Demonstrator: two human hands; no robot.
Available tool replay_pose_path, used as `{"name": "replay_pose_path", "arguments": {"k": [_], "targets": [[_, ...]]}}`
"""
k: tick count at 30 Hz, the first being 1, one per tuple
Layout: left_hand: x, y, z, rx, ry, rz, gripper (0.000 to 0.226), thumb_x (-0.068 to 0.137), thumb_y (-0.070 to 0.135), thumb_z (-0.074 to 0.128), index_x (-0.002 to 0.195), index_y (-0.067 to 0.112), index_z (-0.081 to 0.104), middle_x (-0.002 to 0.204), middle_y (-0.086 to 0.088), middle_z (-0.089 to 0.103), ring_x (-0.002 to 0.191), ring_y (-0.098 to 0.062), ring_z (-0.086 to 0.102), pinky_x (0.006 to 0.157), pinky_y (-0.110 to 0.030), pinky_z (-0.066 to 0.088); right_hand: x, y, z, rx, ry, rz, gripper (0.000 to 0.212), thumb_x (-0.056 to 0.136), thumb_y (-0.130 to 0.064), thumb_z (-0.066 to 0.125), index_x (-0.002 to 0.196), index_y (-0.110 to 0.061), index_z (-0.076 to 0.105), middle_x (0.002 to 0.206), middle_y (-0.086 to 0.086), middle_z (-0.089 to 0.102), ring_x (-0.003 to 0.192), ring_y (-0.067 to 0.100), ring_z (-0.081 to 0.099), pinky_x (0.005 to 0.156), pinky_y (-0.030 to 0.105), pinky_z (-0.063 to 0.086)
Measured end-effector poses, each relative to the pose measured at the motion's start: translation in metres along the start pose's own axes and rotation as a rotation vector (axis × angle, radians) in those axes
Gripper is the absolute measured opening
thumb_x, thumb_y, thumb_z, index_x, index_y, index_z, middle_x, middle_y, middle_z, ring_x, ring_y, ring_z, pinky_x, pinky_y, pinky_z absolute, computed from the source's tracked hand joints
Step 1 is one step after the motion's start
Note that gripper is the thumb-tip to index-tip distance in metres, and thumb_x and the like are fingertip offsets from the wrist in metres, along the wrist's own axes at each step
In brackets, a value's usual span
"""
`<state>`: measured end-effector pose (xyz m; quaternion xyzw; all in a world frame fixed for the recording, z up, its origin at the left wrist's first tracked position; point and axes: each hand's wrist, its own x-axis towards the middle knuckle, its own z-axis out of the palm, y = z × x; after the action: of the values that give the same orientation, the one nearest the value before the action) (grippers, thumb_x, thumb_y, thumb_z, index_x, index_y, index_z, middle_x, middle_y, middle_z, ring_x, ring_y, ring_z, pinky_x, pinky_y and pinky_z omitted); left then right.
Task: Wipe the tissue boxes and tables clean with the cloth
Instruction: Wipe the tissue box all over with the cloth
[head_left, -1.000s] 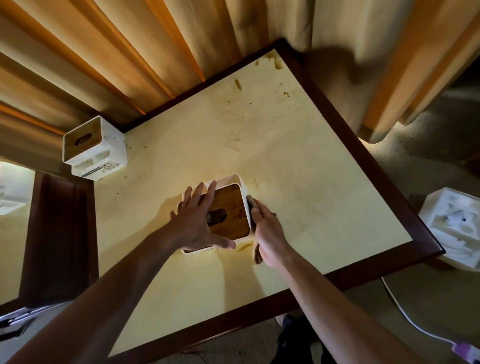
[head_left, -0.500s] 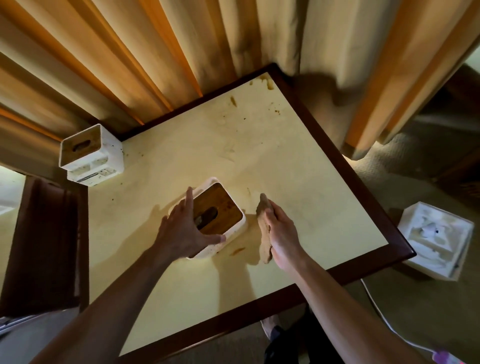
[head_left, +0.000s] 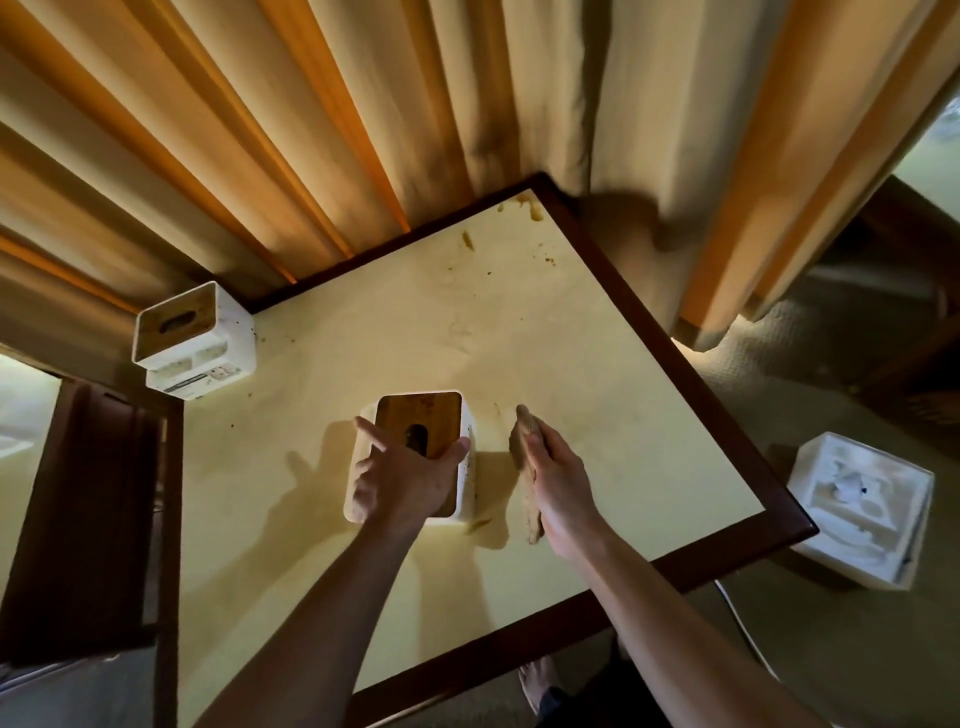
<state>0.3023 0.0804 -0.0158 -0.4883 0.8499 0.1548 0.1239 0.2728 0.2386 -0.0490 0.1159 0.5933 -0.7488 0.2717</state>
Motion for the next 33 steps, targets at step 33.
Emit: {"name": "replay_pose_path", "arguments": {"k": [33], "targets": [[0.02,0.004,-0.023,0.052,-0.215,0.037,0.139,0.064,0.098,0.04,0.149,0.015,-0.032,0.157,-0.018,0.036,0.139,-0.04,0.04,0.111,-0.053,0.034,0.009,-0.001,0.008,-0.067,-0.016,-0.008,0.035,0.105,-0.017,0.04,0.137,-0.023,0.054,0.116,-0.019,0.06,0.1,-0.015,0.053,0.087,0.007,0.044]]}}
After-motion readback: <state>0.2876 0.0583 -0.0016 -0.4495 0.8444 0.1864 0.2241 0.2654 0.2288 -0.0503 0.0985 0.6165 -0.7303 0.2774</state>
